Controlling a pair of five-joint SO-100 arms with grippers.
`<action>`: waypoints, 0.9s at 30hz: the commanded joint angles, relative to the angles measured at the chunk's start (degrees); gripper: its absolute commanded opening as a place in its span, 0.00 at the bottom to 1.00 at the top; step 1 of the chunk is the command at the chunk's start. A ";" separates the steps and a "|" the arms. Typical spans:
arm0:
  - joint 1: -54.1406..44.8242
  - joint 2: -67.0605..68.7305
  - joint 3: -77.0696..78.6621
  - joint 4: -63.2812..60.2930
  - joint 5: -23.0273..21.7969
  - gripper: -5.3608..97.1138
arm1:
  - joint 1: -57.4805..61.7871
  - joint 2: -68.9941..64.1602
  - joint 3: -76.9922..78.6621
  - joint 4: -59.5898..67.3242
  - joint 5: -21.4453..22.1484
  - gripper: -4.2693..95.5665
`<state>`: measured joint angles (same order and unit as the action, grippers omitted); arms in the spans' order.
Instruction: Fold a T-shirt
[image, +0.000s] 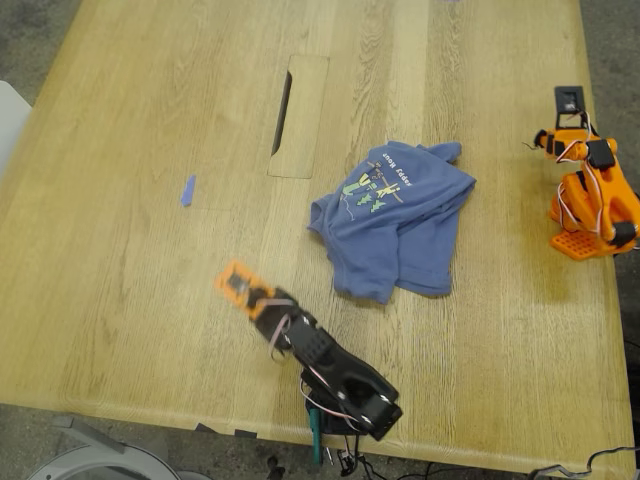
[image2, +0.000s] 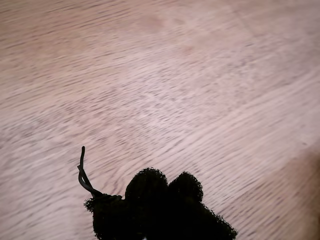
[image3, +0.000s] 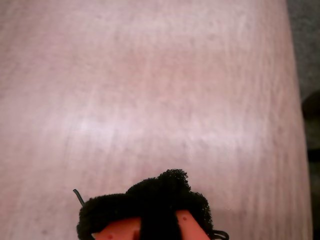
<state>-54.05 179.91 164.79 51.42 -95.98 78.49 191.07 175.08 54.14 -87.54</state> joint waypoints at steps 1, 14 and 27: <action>-10.55 19.69 4.57 10.55 0.18 0.05 | 7.56 3.96 2.11 2.55 -0.97 0.04; -35.68 26.89 10.90 18.72 5.45 0.05 | 27.77 4.04 11.95 1.23 -2.02 0.04; -35.33 26.89 10.90 30.32 -1.76 0.05 | 33.22 4.04 12.13 17.67 -3.52 0.04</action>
<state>-88.77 200.39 176.48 80.51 -97.82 110.65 195.21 183.25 70.66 -90.88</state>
